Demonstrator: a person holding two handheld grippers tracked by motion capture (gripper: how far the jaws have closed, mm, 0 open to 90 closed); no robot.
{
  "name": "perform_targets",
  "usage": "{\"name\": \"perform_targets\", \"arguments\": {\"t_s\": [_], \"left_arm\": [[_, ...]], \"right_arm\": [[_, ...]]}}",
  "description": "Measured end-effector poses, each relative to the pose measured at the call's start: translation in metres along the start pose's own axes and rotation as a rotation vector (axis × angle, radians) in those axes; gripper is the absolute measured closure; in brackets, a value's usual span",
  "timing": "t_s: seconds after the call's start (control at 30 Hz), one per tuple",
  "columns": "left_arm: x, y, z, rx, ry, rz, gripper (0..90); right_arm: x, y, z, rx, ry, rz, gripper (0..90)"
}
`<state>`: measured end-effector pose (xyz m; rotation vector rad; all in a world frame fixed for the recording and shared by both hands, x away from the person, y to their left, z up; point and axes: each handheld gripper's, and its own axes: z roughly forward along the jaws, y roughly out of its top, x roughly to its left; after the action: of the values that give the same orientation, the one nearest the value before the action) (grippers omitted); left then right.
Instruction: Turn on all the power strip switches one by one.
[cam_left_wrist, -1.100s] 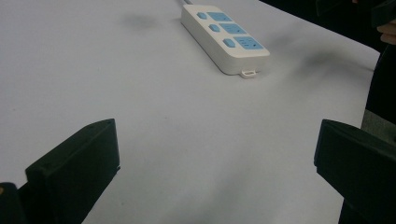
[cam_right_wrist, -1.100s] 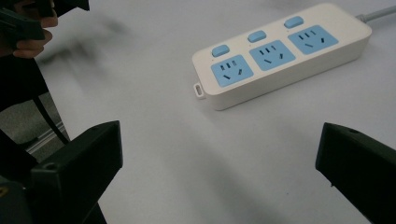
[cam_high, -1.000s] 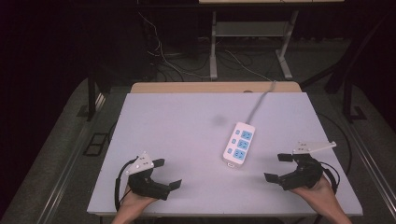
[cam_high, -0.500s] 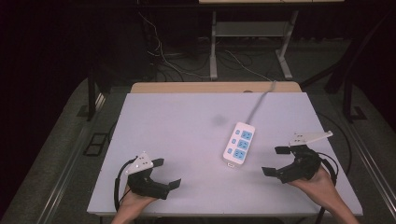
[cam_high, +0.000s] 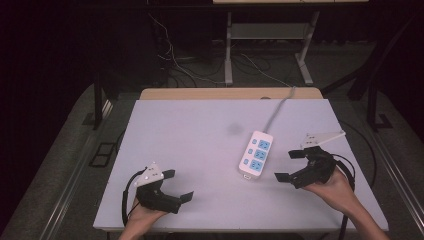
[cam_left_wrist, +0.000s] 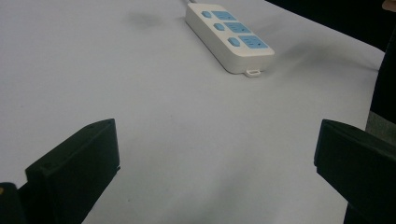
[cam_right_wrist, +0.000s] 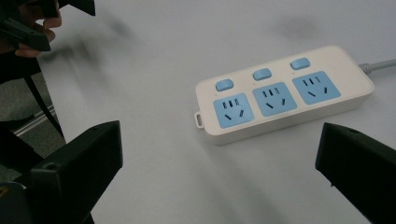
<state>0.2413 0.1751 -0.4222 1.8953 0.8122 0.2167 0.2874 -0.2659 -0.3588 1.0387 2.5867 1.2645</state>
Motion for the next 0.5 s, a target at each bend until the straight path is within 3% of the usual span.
{"name": "perform_targets", "arguments": {"t_s": [0.5], "left_arm": [[0.0, 0.0, -0.001, -0.003, 0.0, 0.001, 0.0]], "right_arm": [[0.001, 0.02, 0.019, 0.046, 0.021, -0.035, 0.6]]}}
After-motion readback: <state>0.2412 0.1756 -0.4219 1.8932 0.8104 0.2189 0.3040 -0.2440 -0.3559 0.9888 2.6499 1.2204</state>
